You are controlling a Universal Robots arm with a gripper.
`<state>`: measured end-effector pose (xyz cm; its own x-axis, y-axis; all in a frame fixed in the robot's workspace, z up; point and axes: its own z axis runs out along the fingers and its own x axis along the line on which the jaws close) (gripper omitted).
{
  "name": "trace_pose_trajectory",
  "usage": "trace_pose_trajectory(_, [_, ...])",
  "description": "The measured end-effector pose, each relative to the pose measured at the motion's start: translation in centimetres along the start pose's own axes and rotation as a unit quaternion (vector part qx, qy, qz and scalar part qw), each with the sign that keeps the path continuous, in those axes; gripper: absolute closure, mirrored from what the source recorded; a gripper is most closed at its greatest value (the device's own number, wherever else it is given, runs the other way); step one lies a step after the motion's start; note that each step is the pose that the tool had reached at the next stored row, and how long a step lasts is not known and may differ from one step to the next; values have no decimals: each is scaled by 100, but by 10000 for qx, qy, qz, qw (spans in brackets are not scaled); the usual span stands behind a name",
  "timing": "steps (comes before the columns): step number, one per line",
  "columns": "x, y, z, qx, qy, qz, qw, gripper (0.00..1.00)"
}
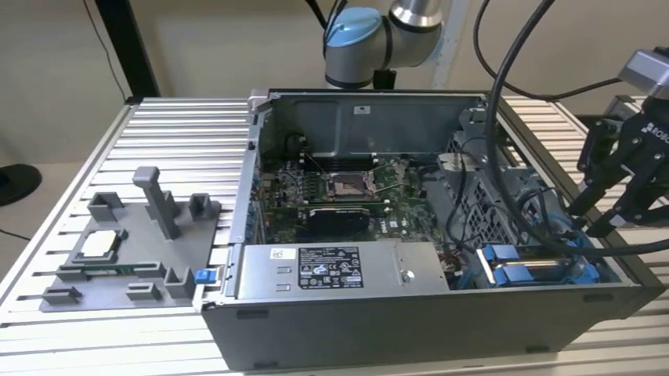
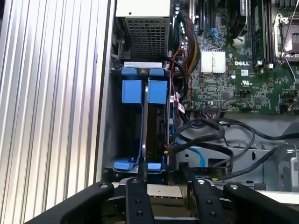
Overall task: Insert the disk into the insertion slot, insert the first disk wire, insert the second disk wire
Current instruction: 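Insert the second disk wire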
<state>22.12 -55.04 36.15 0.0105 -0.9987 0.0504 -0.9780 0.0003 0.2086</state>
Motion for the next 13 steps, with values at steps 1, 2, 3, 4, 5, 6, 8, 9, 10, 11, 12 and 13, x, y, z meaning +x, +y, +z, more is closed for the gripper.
trace_pose_trajectory(1, [-6, -5, 2, 0, 0, -1, 10000, 0])
trace_pose_trajectory(2, [-13, -14, 3, -1, 1, -1, 10000, 0])
trace_pose_trajectory(3, [-23, -25, 4, -2, 1, -1, 10000, 0])
trace_pose_trajectory(4, [-29, -34, 6, -4, 0, -1, 10000, 0])
trace_pose_trajectory(5, [-34, -38, 7, -6, 0, -1, 10000, 0])
trace_pose_trajectory(6, [-36, -38, 9, -9, 0, -1, 10000, 0])
trace_pose_trajectory(8, [-36, -39, 12, -12, 1, 0, 10000, 0])
trace_pose_trajectory(9, [-37, -40, 13, -12, 2, -1, 10000, 0])
trace_pose_trajectory(10, [-37, -40, 14, -12, 2, -1, 10000, 0])
trace_pose_trajectory(11, [-37, -41, 16, -12, 1, -1, 10000, 0])
trace_pose_trajectory(12, [-37, -41, 18, -12, 0, -1, 10000, 0])
trace_pose_trajectory(13, [-38, -42, 19, -13, 1, -1, 10000, 0])
